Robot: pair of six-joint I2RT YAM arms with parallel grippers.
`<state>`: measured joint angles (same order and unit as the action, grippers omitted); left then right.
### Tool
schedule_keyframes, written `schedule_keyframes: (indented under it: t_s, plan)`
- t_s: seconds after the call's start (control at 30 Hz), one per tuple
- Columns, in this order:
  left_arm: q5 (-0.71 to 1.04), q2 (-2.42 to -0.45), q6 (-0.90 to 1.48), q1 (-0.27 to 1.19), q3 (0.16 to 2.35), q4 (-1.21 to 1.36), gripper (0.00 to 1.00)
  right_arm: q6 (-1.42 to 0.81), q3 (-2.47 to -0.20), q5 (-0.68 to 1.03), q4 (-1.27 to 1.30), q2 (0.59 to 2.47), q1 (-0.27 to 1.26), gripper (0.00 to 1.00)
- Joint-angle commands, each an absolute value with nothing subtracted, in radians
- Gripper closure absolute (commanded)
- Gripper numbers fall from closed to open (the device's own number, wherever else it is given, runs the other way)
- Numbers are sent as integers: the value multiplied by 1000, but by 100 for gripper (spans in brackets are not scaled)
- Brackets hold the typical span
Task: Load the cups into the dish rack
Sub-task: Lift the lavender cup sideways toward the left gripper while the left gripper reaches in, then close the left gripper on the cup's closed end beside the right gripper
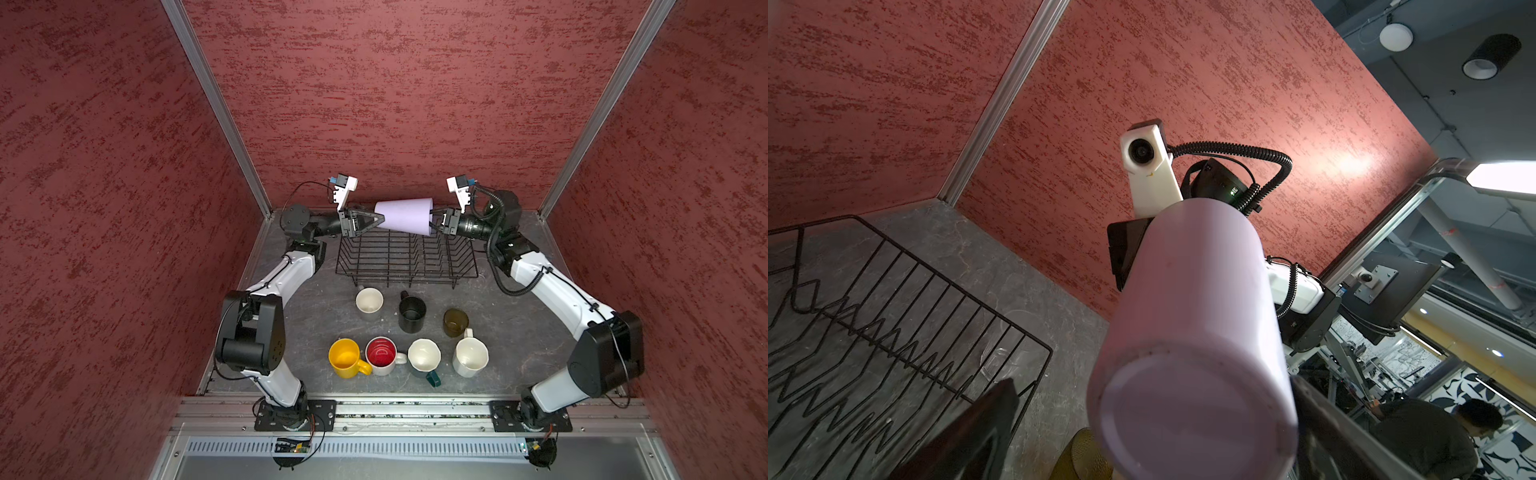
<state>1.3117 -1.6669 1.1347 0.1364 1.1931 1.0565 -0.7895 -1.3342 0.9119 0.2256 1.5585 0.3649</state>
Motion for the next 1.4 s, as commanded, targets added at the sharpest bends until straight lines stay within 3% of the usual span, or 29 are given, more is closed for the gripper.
schedule_keyframes:
  t_s: [0.0,1.37]
  plan:
    - [1328,-1674,1190,141,1217,1150,0,-817,-1351,937,294,1568,376,100]
    - [1392,-1684,1270,222,1266,1232,5,-910,-1353,963,428,1649,411,100]
